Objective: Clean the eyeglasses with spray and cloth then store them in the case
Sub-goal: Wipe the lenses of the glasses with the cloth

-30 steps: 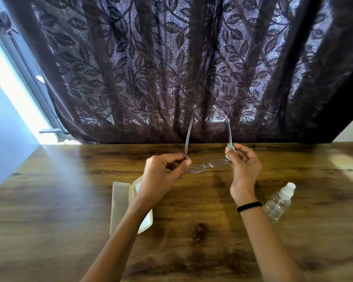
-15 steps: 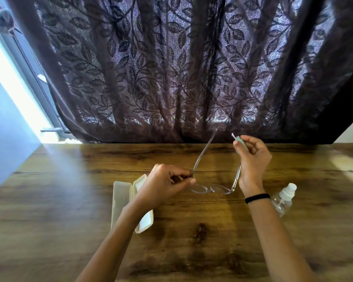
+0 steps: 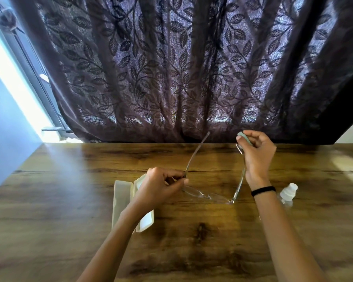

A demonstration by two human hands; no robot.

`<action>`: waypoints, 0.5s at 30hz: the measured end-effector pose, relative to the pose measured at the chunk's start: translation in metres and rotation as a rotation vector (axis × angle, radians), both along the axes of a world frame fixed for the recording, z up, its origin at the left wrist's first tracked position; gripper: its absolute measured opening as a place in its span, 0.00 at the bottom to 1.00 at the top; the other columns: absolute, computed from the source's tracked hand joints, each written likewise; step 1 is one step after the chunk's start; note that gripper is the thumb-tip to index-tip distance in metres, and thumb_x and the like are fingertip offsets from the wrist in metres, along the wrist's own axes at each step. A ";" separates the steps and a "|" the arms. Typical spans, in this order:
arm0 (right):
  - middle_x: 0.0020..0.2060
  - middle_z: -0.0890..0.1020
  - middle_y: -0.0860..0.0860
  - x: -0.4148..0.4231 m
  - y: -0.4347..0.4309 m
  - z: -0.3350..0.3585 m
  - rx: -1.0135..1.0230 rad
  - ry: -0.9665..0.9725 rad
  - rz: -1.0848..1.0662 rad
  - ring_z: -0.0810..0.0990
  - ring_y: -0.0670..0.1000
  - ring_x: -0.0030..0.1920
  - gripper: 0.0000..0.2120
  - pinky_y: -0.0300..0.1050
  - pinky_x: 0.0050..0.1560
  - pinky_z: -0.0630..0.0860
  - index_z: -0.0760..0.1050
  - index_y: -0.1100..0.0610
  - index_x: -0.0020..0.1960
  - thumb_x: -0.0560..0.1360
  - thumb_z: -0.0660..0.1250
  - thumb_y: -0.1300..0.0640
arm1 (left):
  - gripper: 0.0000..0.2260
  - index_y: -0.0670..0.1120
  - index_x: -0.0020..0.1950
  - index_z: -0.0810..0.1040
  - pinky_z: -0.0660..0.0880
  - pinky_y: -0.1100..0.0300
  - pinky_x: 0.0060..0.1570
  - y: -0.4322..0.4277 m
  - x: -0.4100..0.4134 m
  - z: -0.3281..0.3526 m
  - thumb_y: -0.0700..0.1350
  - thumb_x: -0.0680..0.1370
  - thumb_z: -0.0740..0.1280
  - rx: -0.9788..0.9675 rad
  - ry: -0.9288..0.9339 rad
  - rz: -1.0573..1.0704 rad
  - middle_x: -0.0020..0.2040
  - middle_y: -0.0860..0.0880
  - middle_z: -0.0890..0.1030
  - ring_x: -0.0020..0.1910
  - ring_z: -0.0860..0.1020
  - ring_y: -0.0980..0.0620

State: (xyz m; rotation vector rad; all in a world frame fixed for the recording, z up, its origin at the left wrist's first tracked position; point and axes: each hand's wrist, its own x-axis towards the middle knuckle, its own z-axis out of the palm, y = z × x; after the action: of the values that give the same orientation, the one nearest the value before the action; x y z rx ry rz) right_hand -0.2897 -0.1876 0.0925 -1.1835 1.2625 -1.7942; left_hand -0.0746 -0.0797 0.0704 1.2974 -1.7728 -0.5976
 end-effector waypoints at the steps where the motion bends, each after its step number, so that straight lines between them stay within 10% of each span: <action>1: 0.38 0.81 0.51 -0.001 0.001 0.001 -0.018 -0.018 -0.014 0.80 0.45 0.39 0.08 0.35 0.41 0.77 0.77 0.56 0.44 0.69 0.72 0.66 | 0.03 0.47 0.45 0.83 0.70 0.73 0.33 -0.001 0.001 0.000 0.44 0.73 0.71 -0.001 0.020 0.026 0.35 0.59 0.81 0.34 0.78 0.63; 7: 0.44 0.81 0.56 -0.009 0.010 -0.010 -0.056 0.050 -0.079 0.79 0.48 0.43 0.07 0.36 0.46 0.76 0.77 0.58 0.48 0.71 0.70 0.65 | 0.03 0.49 0.44 0.82 0.78 0.63 0.36 -0.008 0.007 -0.005 0.42 0.73 0.69 -0.025 0.177 0.157 0.35 0.53 0.83 0.33 0.80 0.56; 15: 0.52 0.79 0.54 -0.026 0.025 -0.073 0.320 0.817 -0.038 0.78 0.53 0.52 0.09 0.44 0.51 0.74 0.76 0.56 0.53 0.73 0.67 0.63 | 0.08 0.42 0.49 0.82 0.80 0.56 0.40 -0.013 0.011 -0.009 0.42 0.72 0.69 0.018 0.403 0.201 0.37 0.48 0.83 0.36 0.82 0.51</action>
State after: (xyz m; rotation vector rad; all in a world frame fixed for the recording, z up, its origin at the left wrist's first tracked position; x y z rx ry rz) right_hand -0.3158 -0.1625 0.0196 -1.7721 1.9319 -1.0629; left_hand -0.0639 -0.0932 0.0611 1.2471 -1.2958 -0.7050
